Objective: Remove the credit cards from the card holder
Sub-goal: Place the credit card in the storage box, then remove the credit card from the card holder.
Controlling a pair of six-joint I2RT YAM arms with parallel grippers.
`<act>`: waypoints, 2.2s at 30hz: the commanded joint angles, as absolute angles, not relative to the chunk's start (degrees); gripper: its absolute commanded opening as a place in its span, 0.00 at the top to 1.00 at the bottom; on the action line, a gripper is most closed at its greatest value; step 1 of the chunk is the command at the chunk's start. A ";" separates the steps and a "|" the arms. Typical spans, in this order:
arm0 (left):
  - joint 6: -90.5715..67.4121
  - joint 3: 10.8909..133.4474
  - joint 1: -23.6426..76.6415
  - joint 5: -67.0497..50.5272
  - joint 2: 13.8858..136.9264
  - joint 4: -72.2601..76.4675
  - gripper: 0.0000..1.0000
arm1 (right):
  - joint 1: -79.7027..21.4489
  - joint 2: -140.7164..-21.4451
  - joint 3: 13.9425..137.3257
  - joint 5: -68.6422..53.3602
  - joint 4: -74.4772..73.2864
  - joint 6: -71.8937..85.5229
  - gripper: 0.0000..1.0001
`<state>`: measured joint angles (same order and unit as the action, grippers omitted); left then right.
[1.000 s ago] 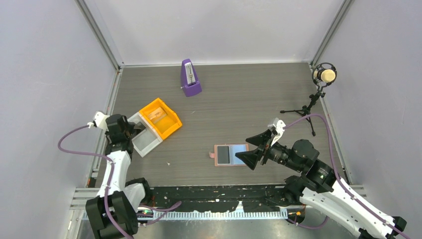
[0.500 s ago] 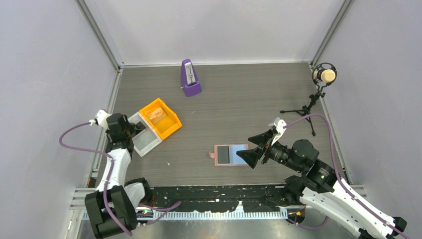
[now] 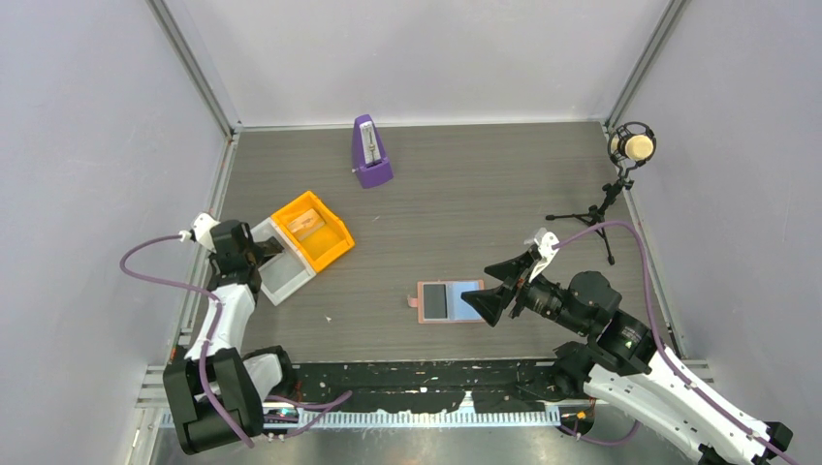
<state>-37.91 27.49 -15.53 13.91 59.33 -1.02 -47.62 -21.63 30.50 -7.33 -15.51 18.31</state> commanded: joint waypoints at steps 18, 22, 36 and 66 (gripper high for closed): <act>-37.31 33.81 -15.95 14.10 57.69 -6.72 0.63 | -47.64 -20.93 32.43 -5.76 -14.55 16.82 0.05; -38.94 36.09 -15.95 14.49 55.06 -11.38 0.56 | -47.64 -21.11 32.51 -4.60 -15.41 17.08 0.05; -34.30 40.20 -15.47 -17.29 49.29 -23.15 0.49 | -47.64 -30.44 32.66 5.15 -21.53 27.16 0.00; -50.35 18.75 33.18 -15.68 44.37 1.12 0.58 | -47.50 -57.79 19.81 -4.81 12.71 35.96 0.65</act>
<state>-48.10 16.88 28.36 -19.18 38.57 -12.08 -47.62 -54.41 20.43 -3.75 4.36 36.77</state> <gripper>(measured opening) 0.420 0.345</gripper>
